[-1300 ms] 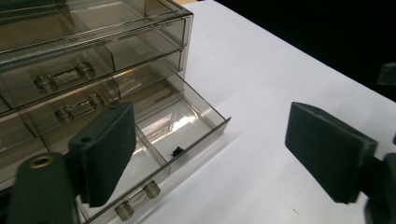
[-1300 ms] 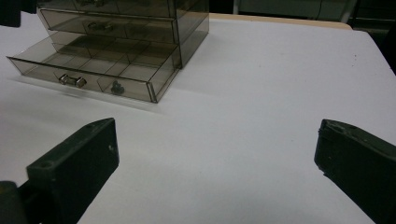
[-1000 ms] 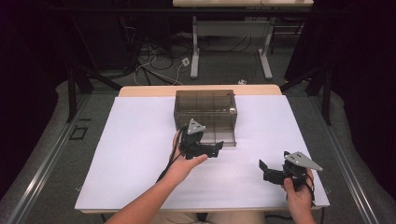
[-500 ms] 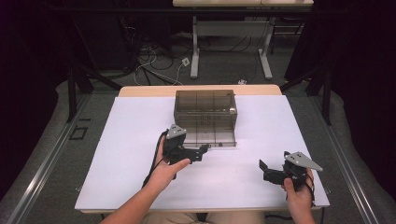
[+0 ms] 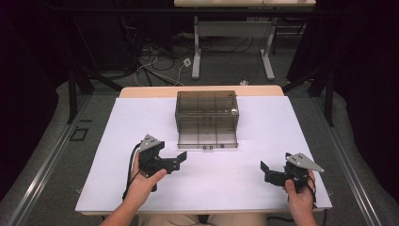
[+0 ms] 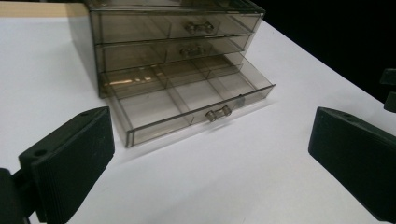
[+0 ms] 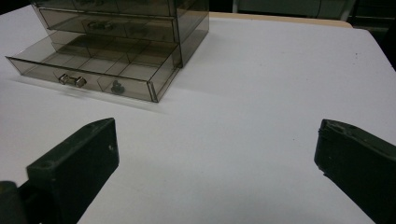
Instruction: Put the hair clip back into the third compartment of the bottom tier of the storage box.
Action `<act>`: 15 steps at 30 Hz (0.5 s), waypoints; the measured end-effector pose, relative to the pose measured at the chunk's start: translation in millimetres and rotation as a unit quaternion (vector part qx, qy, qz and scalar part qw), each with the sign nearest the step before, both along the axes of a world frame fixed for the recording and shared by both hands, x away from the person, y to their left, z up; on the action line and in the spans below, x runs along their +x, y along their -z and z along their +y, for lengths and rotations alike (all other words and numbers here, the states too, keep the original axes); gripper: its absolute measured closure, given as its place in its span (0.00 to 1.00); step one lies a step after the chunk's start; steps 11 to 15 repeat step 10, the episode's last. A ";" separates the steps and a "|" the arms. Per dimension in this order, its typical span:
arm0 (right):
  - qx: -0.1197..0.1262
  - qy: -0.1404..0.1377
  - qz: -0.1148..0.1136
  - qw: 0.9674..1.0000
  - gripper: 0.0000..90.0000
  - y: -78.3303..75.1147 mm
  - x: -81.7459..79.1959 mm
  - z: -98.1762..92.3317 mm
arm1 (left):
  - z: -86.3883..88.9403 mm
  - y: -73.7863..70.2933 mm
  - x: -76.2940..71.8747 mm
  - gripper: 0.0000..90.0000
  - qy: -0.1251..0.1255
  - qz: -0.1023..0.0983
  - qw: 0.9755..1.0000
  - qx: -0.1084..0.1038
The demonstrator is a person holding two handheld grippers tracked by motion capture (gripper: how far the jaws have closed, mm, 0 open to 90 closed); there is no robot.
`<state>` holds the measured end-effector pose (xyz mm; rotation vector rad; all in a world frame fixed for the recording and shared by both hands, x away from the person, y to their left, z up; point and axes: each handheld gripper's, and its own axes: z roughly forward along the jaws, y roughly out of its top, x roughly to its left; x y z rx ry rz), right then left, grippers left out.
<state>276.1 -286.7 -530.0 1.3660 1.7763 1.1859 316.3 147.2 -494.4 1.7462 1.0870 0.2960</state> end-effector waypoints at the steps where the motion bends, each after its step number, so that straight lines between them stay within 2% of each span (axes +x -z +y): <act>1: -0.002 -0.001 -0.002 1.000 0.00 0.1 0.3 -0.3 | 4.3 0.7 -1.8 0.00 -0.004 0.000 1.000 -0.003; 7: -0.005 -0.001 0.001 1.000 0.00 0.2 0.7 -0.9 | 26.9 7.3 -12.8 0.00 -0.010 -0.005 1.000 -0.009; 10: -0.006 0.001 0.002 1.000 0.00 0.8 1.2 -1.8 | 36.6 9.3 -15.7 0.00 -0.018 -0.010 1.000 -0.002; 15: -0.006 0.001 0.002 1.000 0.00 0.8 1.2 -1.8 | 36.6 9.3 -15.7 0.00 -0.018 -0.010 1.000 -0.002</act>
